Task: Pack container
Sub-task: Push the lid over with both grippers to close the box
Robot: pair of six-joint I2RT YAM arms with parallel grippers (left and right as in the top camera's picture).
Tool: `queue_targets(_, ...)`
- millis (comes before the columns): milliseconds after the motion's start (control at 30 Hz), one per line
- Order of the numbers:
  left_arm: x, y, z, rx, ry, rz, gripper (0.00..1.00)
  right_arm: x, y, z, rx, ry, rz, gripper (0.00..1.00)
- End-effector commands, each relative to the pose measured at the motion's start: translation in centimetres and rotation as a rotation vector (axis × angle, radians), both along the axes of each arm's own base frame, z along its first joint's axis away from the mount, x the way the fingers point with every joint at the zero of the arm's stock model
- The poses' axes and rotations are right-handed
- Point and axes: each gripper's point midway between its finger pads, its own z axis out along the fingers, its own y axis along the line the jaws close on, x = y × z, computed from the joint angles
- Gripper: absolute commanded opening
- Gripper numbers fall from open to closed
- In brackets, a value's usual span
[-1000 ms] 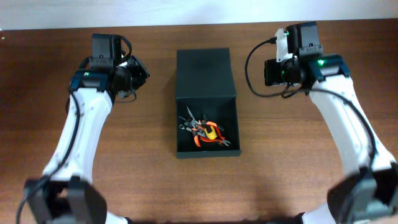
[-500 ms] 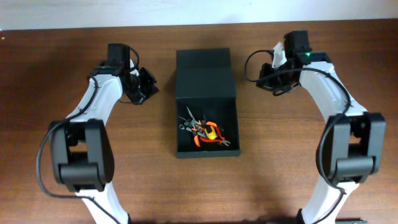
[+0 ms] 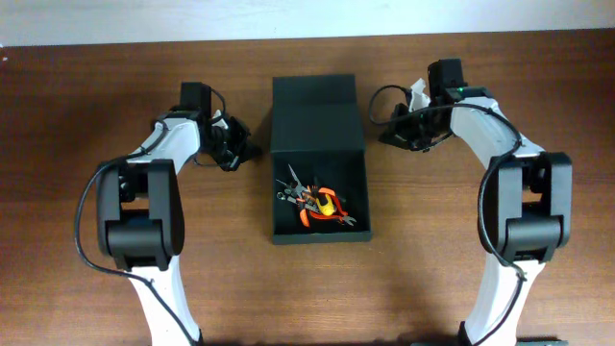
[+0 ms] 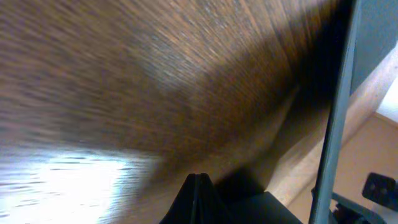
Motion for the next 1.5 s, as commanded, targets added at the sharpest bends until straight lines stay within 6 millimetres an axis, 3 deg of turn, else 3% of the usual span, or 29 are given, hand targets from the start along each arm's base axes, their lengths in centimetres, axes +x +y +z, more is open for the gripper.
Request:
queue_targets(0,0.1,-1.9,0.5,-0.054,0.000,-0.016,0.02,0.2,2.2,-0.3,0.071,0.029,0.004,0.04)
queue_targets(233,0.4,-3.8,0.8,-0.062,-0.025,-0.037,0.02,-0.2,5.2,-2.0,0.091,0.041,0.055,0.04)
queue_targets(700,3.2,-5.1,3.1,-0.138,-0.211,-0.086,0.02,2.2,6.9,-0.1,0.125,-0.218,0.224,0.04)
queue_targets(1200,5.4,-4.2,4.0,-0.057,-0.451,-0.207,0.02,5.6,7.6,2.5,0.088,-0.545,0.361,0.04)
queue_targets(1467,7.0,-3.2,5.2,-0.027,-0.563,-0.233,0.02,6.0,7.5,3.2,0.049,-0.642,0.431,0.04)
